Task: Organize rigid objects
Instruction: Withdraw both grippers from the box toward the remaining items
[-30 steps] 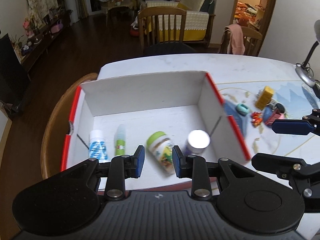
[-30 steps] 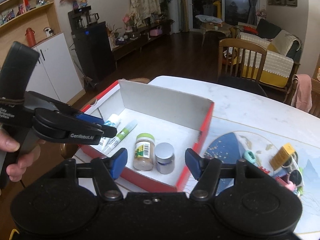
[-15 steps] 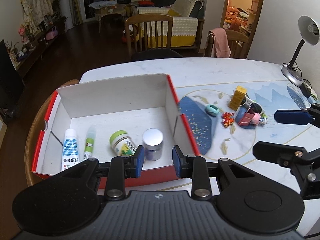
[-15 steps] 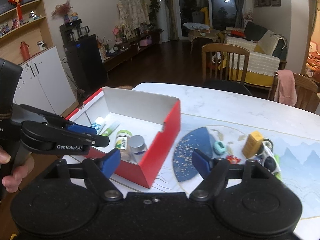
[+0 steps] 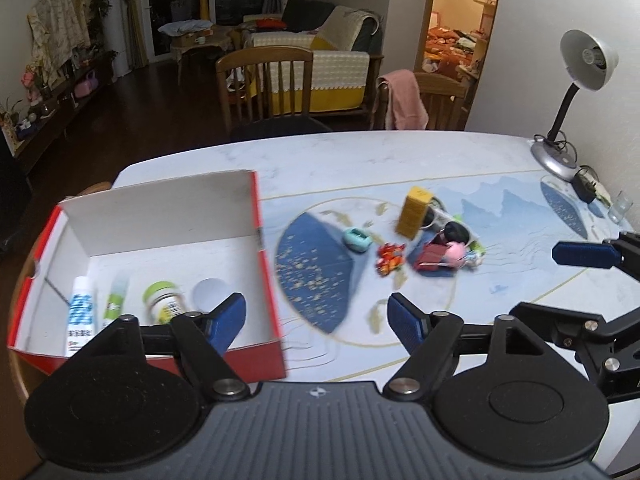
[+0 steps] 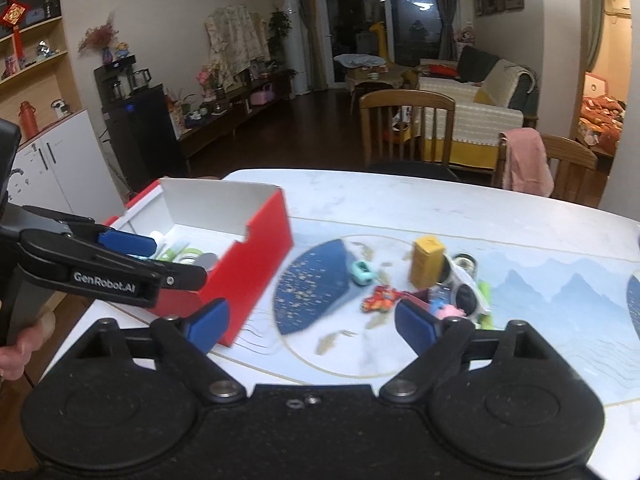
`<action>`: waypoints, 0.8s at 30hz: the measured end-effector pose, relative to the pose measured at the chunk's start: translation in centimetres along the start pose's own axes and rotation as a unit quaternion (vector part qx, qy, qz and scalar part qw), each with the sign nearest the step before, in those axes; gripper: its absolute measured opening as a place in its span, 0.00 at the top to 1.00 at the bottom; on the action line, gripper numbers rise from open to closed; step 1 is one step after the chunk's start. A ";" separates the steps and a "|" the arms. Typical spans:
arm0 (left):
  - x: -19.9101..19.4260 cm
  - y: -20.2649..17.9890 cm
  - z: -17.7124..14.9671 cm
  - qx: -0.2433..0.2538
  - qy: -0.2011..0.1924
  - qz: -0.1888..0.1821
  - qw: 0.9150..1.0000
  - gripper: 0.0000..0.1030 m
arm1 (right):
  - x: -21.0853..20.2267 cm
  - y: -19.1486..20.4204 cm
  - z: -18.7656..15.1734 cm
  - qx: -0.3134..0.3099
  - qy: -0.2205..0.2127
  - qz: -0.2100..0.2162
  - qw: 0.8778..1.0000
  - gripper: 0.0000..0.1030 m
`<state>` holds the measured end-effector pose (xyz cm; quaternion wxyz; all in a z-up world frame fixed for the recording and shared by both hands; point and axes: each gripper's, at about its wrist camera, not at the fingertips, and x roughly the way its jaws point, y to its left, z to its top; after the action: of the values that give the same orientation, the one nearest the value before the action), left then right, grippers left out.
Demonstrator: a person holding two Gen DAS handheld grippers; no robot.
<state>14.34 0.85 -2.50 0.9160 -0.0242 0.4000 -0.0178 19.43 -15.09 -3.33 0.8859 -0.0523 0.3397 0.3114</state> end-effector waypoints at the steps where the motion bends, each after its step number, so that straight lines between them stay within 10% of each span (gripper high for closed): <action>1: 0.1 -0.5 0.1 0.000 -0.002 -0.002 1.000 0.20 | -0.2 -0.6 -0.2 0.003 0.000 -0.002 1.000 0.09; 24: 7.3 -7.3 1.4 -0.004 -0.014 -0.011 1.000 0.00 | 0.6 -11.6 -3.2 0.012 0.009 -0.061 0.998 0.01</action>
<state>20.25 -6.80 -6.48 0.9211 -0.0331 0.3871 -0.0259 24.69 -25.06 -7.54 0.9006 -0.0648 0.3481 0.2522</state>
